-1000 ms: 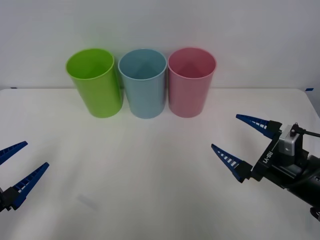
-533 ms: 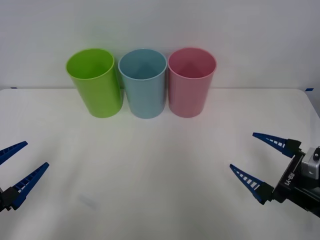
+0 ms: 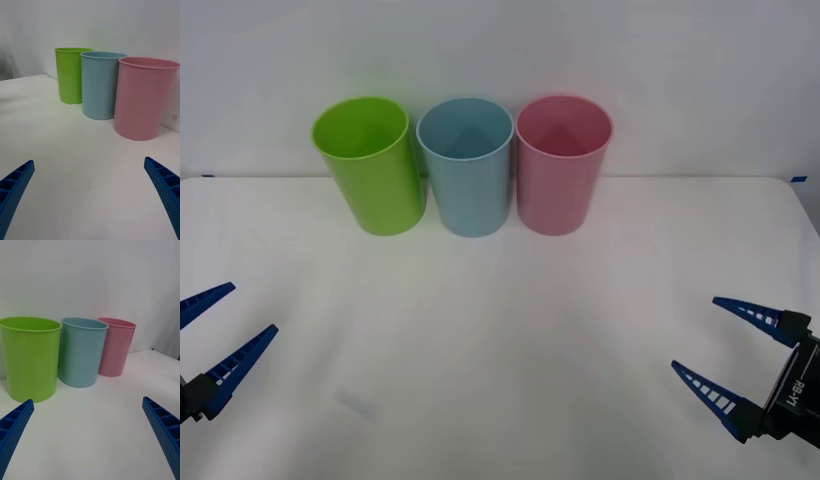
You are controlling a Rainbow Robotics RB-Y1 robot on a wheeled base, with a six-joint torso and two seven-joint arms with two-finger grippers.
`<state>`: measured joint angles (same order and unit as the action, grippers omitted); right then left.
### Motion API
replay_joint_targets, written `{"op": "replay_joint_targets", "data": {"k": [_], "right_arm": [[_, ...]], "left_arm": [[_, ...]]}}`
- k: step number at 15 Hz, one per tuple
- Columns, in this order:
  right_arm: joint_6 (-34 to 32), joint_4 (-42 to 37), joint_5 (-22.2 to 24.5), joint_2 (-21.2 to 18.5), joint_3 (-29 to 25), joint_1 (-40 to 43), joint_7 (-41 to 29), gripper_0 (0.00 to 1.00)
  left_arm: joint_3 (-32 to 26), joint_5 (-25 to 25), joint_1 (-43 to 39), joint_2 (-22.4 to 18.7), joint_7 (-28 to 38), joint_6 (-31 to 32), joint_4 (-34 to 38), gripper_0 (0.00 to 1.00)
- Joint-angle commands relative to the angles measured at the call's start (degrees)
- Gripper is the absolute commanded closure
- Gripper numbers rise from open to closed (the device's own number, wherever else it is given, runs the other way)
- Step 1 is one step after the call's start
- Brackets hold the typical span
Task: Grasp the object on the table and drop it into the matching bin: aluminum can to the light blue bin, PET bottle to the pink bin.
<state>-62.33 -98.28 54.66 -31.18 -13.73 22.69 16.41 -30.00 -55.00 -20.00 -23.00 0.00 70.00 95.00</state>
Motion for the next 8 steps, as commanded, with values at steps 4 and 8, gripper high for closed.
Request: {"op": "replay_joint_targets", "data": {"k": [4,8], "right_arm": [[-5.4,6.2,0.0,0.2,-2.6,0.3,0.8,0.0],[-5.2,6.3,-0.2,0.3,-3.0,1.6,0.7,0.0]], "left_arm": [[0.0,0.0,0.0,0.0,0.0,0.0,0.0,0.0],[0.0,0.0,0.0,0.0,0.0,0.0,0.0,0.0]]}}
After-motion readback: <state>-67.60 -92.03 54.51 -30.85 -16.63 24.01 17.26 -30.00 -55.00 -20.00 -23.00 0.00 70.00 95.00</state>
